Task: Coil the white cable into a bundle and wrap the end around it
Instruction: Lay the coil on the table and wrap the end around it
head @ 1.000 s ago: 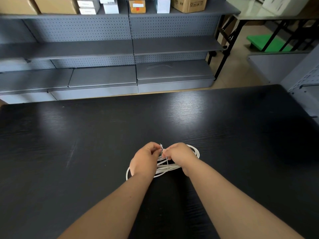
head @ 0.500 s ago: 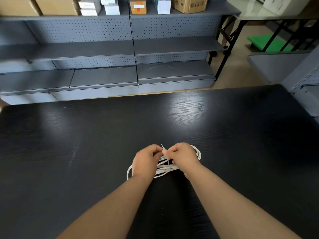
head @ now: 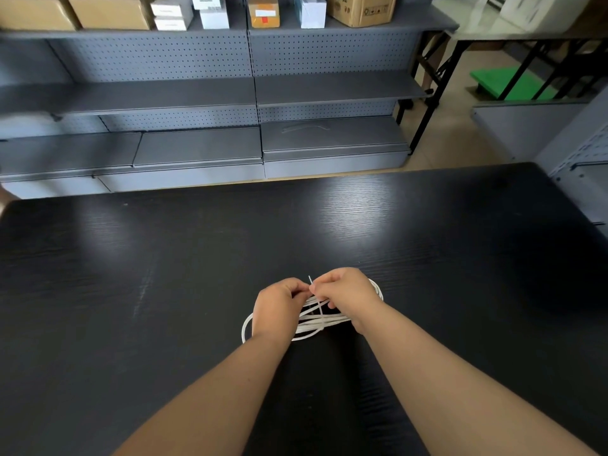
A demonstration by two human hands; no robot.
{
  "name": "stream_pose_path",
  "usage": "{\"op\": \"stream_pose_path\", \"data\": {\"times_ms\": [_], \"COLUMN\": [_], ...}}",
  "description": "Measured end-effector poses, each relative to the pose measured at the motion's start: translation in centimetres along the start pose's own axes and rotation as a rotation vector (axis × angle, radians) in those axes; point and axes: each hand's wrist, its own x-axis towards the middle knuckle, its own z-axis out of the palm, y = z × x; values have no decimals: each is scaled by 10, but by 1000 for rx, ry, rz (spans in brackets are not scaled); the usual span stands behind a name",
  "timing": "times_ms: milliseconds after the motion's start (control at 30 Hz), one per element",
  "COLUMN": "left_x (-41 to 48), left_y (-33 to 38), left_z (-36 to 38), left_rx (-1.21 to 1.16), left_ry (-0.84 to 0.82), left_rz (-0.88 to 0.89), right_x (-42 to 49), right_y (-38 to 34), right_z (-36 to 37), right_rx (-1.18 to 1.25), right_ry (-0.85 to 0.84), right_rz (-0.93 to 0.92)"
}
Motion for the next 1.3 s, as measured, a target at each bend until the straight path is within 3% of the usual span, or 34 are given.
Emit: {"op": "stream_pose_path", "data": {"times_ms": [433, 900, 1167, 1300], "left_x": [2, 5, 5, 3], "left_y": [-3, -6, -7, -4], "left_z": [3, 4, 0, -9], "left_rx": [39, 47, 57, 144], "left_ry": [5, 6, -60, -205], "left_rz": [3, 58, 81, 88], "right_x": [2, 9, 13, 13], "right_y": [-4, -5, -4, -3], "right_z": [-3, 4, 5, 3], "right_rx": [-19, 122, 86, 96], "right_ry": [-17, 116, 160, 148], "right_rz": [-43, -35, -94, -103]}}
